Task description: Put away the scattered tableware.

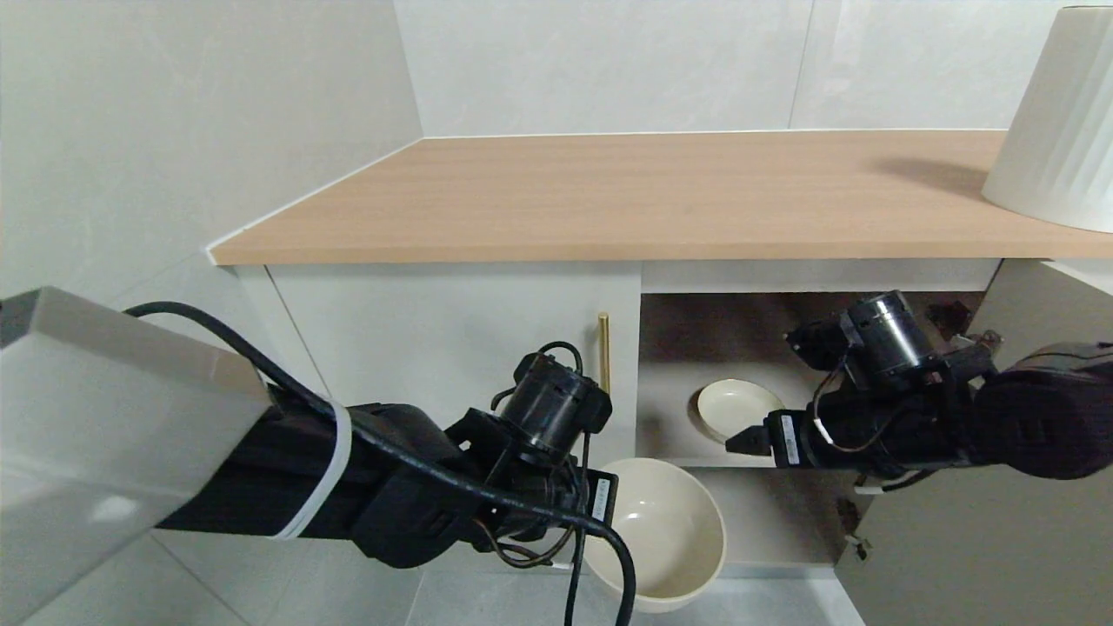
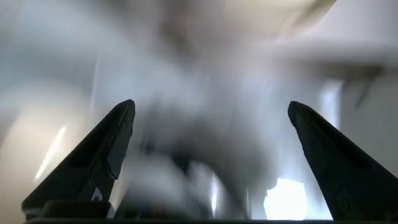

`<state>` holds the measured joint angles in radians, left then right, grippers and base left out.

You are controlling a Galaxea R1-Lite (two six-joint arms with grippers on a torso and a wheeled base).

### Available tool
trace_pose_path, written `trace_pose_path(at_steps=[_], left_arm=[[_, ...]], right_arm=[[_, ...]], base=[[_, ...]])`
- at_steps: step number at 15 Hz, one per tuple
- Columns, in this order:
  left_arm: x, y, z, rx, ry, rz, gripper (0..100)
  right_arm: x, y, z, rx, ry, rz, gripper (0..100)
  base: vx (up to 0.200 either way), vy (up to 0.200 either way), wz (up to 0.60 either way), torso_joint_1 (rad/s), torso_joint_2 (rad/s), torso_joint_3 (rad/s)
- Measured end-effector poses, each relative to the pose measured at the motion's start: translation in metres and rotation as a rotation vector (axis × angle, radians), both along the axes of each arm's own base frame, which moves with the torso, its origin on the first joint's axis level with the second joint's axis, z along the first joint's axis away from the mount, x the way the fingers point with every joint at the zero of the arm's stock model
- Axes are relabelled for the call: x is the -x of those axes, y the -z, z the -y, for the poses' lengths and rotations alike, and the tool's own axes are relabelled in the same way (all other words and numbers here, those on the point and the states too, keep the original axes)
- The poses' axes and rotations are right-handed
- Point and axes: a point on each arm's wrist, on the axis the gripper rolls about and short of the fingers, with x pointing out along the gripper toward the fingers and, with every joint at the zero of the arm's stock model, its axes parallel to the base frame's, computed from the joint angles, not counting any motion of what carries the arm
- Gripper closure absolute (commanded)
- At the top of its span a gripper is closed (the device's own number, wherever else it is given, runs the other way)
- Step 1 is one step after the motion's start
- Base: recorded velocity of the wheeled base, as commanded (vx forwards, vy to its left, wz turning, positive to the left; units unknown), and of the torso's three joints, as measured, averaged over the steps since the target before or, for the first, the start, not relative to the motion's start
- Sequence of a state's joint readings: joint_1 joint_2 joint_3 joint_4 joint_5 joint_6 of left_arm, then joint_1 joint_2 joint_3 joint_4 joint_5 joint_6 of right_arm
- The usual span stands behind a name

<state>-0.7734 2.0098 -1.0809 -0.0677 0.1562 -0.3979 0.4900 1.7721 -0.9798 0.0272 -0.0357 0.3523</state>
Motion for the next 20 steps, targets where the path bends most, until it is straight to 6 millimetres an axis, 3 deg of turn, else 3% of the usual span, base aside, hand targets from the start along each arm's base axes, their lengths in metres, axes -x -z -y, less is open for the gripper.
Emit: trace_pose_path(at_steps=[2, 4, 14, 15, 20], left_arm=[[0.000, 0.005, 0.003, -0.012, 0.001, -0.006, 100], [0.001, 0.005, 0.005, -0.014, -0.003, 0.004, 100], [0.007, -0.004, 0.007, -0.020, -0.014, 0.044, 100], [0.007, -0.005, 0.007, -0.019, -0.014, 0.045, 100], [0.007, -0.005, 0.008, -0.017, -0.013, 0.046, 100]], right_arm=[[0.025, -0.014, -0.010, -0.008, -0.093, -0.019, 0], [0.034, -0.016, -0.018, -0.008, -0.136, -0.021, 0], [0.023, 0.025, -0.044, 0.061, -0.169, -0.133, 0], [0.022, 0.027, -0.045, 0.062, -0.170, -0.136, 100], [0.020, 0.028, -0.047, 0.059, -0.170, -0.137, 100]], base=[[0.000, 0.000, 0.00, 0.000, 0.00, 0.000], [0.000, 0.000, 0.00, 0.000, 0.00, 0.000], [0.000, 0.000, 0.00, 0.000, 0.00, 0.000], [0.000, 0.000, 0.00, 0.000, 0.00, 0.000], [0.000, 0.000, 0.00, 0.000, 0.00, 0.000]])
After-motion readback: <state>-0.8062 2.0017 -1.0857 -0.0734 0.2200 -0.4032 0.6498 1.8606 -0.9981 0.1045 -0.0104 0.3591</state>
